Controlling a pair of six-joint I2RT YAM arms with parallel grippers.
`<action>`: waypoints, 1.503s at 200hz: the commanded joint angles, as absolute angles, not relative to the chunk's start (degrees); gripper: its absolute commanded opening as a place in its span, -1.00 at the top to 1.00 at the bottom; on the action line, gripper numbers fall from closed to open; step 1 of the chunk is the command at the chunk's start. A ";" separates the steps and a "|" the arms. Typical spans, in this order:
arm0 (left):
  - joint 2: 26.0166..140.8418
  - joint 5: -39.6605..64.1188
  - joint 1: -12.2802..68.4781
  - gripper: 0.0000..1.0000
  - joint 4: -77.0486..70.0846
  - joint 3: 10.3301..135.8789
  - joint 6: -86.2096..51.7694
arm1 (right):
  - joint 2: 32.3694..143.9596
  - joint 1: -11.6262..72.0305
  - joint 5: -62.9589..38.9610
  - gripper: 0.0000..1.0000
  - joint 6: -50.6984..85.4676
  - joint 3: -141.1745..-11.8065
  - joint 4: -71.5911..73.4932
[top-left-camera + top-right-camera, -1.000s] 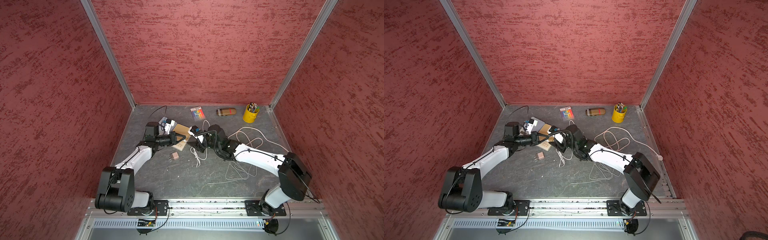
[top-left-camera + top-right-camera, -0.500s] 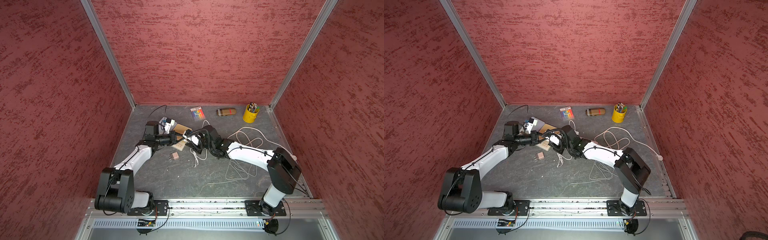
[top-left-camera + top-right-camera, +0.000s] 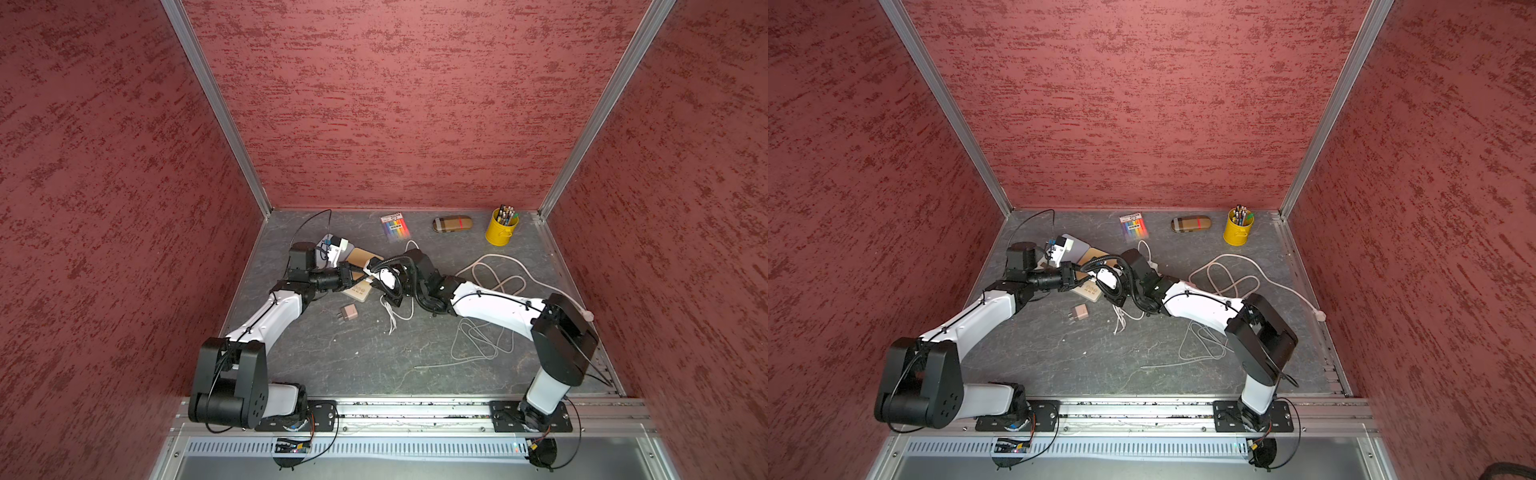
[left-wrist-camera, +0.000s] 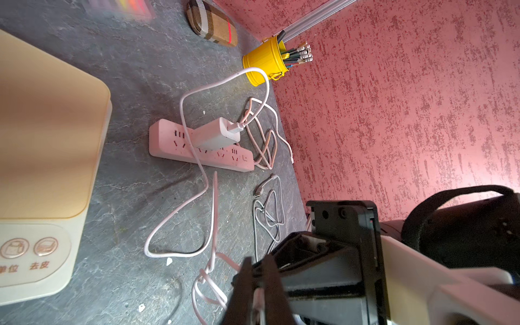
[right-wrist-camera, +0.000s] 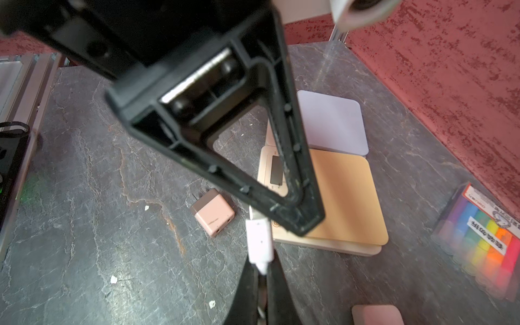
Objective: Charge the electronic scale
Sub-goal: Pick up the charging cable from the center of the board, then move the electronic scale to the center of the board.
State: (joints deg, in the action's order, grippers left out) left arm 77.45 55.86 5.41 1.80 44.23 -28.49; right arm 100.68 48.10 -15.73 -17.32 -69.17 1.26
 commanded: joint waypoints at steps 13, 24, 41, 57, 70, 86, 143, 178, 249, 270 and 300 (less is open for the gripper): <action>77.89 48.14 3.64 -0.05 9.83 48.07 -20.20 | 105.79 48.33 -12.97 1.00 -9.47 -73.38 -2.33; 80.38 45.86 2.47 -0.07 12.70 50.73 -18.34 | 108.25 48.34 -12.31 1.00 -5.89 -74.28 -3.78; 85.34 42.89 1.31 -0.08 15.46 55.25 -16.20 | 111.93 48.49 -11.61 1.00 -1.90 -75.92 -5.70; 90.48 40.11 1.66 -0.08 16.59 59.63 -14.68 | 115.11 48.52 -9.43 1.00 0.34 -77.78 -7.79; 94.94 37.93 2.56 -0.08 17.06 63.26 -14.34 | 117.64 48.55 -7.08 1.00 1.34 -80.02 -10.75; 100.49 35.13 4.35 -0.08 18.84 68.68 -13.43 | 120.37 48.51 -4.54 1.00 1.93 -82.36 -14.01; 117.98 25.68 8.96 -0.08 24.39 86.09 -7.81 | 121.95 47.16 -4.11 1.00 4.22 -81.13 -16.17; 124.80 23.49 9.94 -0.07 26.04 93.81 -4.71 | 122.60 46.93 -5.67 1.00 3.91 -80.62 -17.12; 132.34 19.54 10.47 -0.12 32.09 101.08 -2.07 | 123.06 46.93 -7.13 1.00 2.22 -82.36 -20.47; 129.02 19.14 10.28 -0.10 31.76 96.02 -3.86 | 122.39 46.93 -7.38 0.99 1.17 -82.05 -20.82; 122.25 18.92 9.69 -0.08 27.55 85.50 -6.66 | 122.09 46.93 -10.68 1.00 -2.30 -82.30 -23.17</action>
State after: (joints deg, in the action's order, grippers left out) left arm 126.50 20.03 10.22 25.71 92.18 -3.75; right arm 121.93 47.13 -7.44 0.56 -82.15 -16.16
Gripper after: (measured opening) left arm 0.544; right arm 0.061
